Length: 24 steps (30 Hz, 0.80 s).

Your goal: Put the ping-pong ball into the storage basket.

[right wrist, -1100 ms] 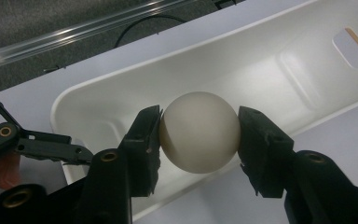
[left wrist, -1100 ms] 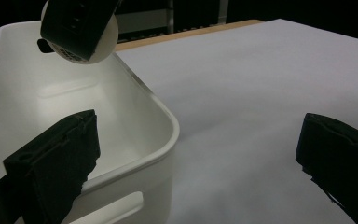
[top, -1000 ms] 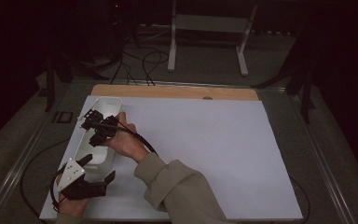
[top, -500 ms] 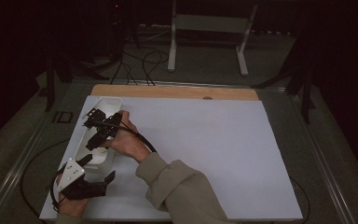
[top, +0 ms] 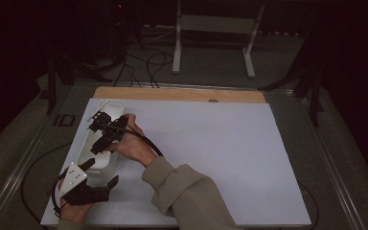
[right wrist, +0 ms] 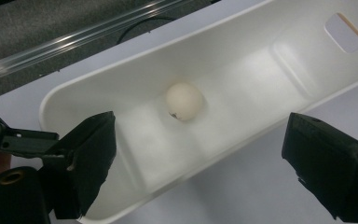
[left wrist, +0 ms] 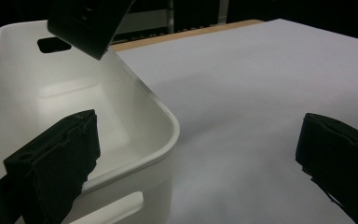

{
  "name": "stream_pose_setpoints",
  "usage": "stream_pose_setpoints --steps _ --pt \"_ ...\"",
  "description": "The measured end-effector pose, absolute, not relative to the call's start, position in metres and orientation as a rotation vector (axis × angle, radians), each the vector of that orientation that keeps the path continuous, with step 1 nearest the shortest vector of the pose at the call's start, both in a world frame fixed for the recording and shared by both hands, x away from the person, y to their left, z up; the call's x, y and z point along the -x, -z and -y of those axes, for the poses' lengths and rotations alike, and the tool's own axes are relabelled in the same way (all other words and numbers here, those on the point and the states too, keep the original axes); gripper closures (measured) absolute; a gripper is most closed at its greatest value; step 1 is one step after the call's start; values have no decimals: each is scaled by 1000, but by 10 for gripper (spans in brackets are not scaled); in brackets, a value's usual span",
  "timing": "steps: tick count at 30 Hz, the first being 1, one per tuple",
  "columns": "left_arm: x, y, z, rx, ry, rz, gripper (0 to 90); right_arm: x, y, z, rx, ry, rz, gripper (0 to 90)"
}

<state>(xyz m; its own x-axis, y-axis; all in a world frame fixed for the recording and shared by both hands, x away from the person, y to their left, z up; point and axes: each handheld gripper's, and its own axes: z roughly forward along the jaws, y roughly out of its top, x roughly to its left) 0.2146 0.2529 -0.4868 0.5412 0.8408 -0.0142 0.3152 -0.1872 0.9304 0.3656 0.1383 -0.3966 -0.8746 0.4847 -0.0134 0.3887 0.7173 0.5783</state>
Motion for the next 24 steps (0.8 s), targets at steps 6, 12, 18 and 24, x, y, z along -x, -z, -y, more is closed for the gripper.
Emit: stream_pose_setpoints --steps 6,12,18,24 --pt "-215 487 -253 -1752 -642 -969 3 -365 397 -134 -705 -880 -2758 92" --pt "-215 487 -253 -1754 -643 -969 3 -365 397 -130 -698 -889 -2750 92" --pt "-215 487 -253 -1752 -642 -969 3 -365 396 -124 -705 -902 -2747 92" --pt "-215 487 -252 -1754 -643 -969 3 -365 395 -118 -706 -916 -2745 92"
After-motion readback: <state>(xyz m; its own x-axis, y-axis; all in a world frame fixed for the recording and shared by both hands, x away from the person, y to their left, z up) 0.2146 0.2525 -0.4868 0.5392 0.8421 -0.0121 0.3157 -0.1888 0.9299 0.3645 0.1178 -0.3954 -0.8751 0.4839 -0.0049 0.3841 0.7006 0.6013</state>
